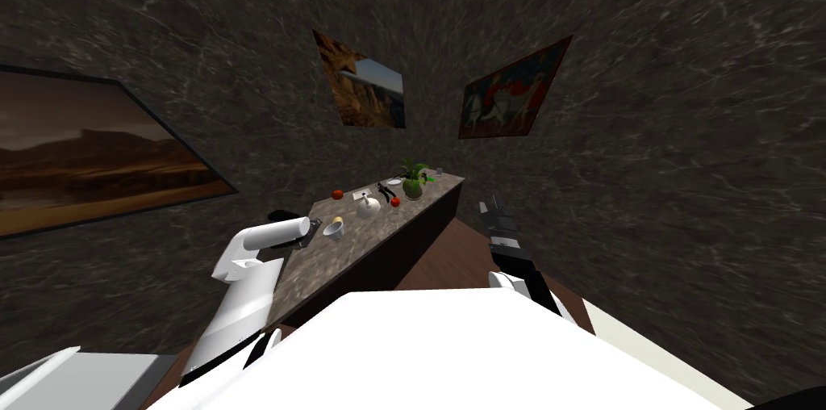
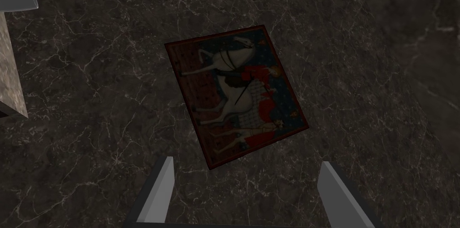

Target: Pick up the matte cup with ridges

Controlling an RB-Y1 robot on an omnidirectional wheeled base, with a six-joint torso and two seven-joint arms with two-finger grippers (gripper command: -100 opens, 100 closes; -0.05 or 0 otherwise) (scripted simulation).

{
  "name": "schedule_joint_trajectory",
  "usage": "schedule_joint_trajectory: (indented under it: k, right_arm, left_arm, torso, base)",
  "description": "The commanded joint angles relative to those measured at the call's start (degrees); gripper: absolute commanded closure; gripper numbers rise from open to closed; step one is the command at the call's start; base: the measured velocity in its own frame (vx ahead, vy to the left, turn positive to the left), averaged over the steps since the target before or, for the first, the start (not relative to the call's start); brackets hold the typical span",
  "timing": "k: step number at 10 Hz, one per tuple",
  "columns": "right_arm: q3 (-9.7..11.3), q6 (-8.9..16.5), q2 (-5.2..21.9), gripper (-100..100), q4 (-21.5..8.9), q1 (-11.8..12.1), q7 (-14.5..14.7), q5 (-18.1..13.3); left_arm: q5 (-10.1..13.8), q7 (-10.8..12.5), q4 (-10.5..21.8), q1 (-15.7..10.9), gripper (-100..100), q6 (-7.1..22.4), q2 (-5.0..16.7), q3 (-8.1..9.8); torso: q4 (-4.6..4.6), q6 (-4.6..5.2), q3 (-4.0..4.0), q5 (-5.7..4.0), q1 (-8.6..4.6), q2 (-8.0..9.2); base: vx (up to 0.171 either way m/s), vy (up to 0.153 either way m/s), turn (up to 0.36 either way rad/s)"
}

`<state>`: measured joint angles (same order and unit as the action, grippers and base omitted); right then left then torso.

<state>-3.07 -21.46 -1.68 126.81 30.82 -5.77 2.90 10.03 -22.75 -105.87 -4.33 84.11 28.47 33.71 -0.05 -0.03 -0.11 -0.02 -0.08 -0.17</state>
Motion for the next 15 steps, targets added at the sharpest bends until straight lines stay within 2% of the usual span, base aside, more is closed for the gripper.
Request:
schedule_joint_trajectory:
  k: [1,2,3,4,5,6,8,9,12,13,14,15]
  right_arm:
    - [0.0,0.0,0.0,0,0.0,0.0,0.0,0.0]
    - [0.0,0.0,0.0,0,0.0,0.0,0.0,0.0]
    - [0.0,0.0,0.0,0,0.0,0.0,0.0,0.0]
    - [0.0,0.0,0.0,0,0.0,0.0,0.0,0.0]
    - [0.0,0.0,0.0,0,0.0,0.0,0.0,0.0]
    - [0.0,0.0,0.0,0,0.0,0.0,0.0,0.0]
    - [0.0,0.0,0.0,0,0.0,0.0,0.0,0.0]
    - [0.0,0.0,0.0,0,0.0,0.0,0.0,0.0]
    - [0.0,0.0,0.0,0,0.0,0.0,0.0,0.0]
    - [0.0,0.0,0.0,0,0.0,0.0,0.0,0.0]
    - [0.0,0.0,0.0,0,0.0,0.0,0.0,0.0]
    - [0.0,0.0,0.0,0,0.0,0.0,0.0,0.0]
  left_arm:
    - [-0.1,-0.9,1.2,-1.2,-100,2.9,0.5,1.1]
    - [-0.1,-0.9,1.2,-1.2,-100,3.9,0.5,1.1]
    - [-0.3,-1.6,2.3,-2.2,-100,5.9,0.9,1.93]
    - [-0.3,-1.6,2.3,-2.2,-100,6.5,0.9,1.93]
    - [-0.5,-2.3,3.4,-3.0,-100,8.8,1.2,2.66]
    - [-0.5,-2.3,3.4,-3.0,-100,8.9,1.2,2.66]
    - [-0.7,-3.5,5.3,-4.4,-100,12.5,1.6,3.82]
    - [-0.7,-3.5,5.3,-4.4,-100,12.8,1.6,3.82]
    - [-1.0,-4.5,7.4,-5.2,-100,16.3,1.5,4.67]
    - [-0.9,-4.3,7.0,-5.2,-100,15.7,1.6,4.52]
    - [-0.9,-4.3,7.0,-5.2,0,16.0,1.6,4.54]
    - [-1.2,-4.0,8.5,-5.1,-100,14.1,1.3,3.9]
  torso:
    - [0.0,0.0,0.0,0.0,0.0,0.0]
    - [-0.01,0.0,-0.03,-0.01,-0.04,-0.06]
    - [-0.01,0.0,-0.03,-0.01,-0.06,-0.06]
    - [-0.02,0.0,-0.05,-0.02,-0.09,-0.08]
    - [-0.01,0.0,-0.02,-0.02,-0.06,-0.03]
    - [0.0,0.0,-0.01,-0.01,-0.06,-0.02]
    - [0.0,0.0,0.0,0.0,0.0,-0.01]
    - [-0.01,0.0,-0.03,-0.01,-0.02,-0.06]
    - [-0.01,0.0,-0.03,-0.01,-0.04,-0.05]
    - [-0.01,0.0,-0.03,-0.01,-0.02,-0.05]
    - [0.01,0.0,0.03,0.01,0.05,0.06]
    - [0.03,0.0,0.08,0.02,0.09,0.15]
  base:
    - [0.071,-0.04,0.012]
    - [0.067,-0.043,0.008]
    - [0.075,-0.052,0.011]
    - [0.056,-0.041,0.01]
    - [0.054,-0.042,0.012]
    - [0.048,-0.03,0.009]
    - [0.065,-0.031,0.015]
    - [0.058,-0.035,0.01]
    - [0.063,-0.034,0.011]
    - [0.028,-0.012,0.004]
    - [0.005,-0.003,-0.001]
    - [0.002,0.012,0.0]
